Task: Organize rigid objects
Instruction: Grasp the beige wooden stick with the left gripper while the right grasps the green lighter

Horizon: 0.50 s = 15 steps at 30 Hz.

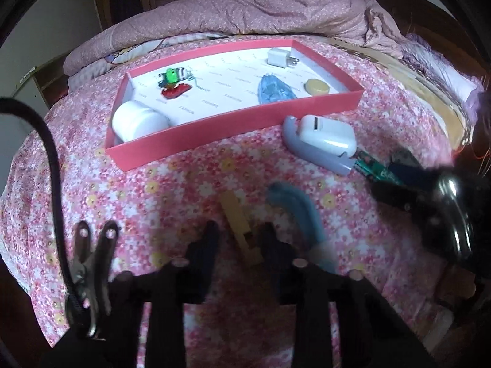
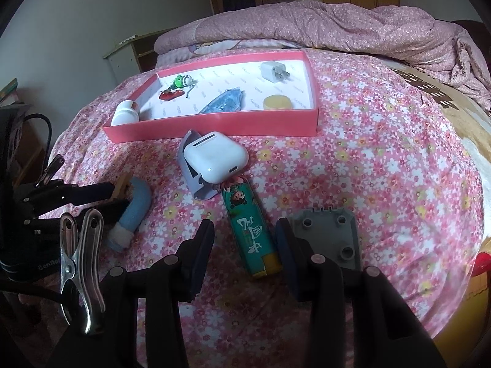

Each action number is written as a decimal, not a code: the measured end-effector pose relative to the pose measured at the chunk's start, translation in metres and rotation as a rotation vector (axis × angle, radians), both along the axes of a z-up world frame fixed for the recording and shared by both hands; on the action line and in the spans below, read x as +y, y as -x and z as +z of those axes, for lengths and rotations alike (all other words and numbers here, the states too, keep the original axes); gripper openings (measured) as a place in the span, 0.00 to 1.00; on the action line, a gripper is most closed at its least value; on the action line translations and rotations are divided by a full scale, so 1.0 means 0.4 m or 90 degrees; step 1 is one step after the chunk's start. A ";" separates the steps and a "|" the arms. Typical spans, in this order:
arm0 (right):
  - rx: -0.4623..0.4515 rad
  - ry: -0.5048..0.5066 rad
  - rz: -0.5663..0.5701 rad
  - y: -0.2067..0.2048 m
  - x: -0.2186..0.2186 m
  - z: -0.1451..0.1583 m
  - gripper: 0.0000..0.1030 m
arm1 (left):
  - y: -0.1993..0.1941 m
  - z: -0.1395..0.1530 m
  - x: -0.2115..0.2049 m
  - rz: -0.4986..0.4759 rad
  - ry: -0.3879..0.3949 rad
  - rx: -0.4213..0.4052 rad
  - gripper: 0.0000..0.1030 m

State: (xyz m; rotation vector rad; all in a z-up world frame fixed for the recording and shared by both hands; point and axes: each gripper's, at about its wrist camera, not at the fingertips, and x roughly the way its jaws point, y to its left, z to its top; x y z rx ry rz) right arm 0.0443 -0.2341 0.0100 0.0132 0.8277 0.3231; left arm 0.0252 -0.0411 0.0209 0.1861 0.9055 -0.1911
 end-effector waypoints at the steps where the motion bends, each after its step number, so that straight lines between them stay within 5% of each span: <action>1: 0.001 0.002 -0.005 0.001 0.000 0.000 0.28 | 0.000 0.001 0.008 0.000 0.006 0.002 0.25; 11: 0.016 -0.018 0.003 0.017 0.012 0.001 0.23 | 0.011 -0.007 0.019 0.000 0.018 -0.019 0.25; 15: 0.016 -0.023 0.006 0.017 0.009 0.001 0.23 | 0.011 -0.004 0.031 0.002 0.035 -0.018 0.15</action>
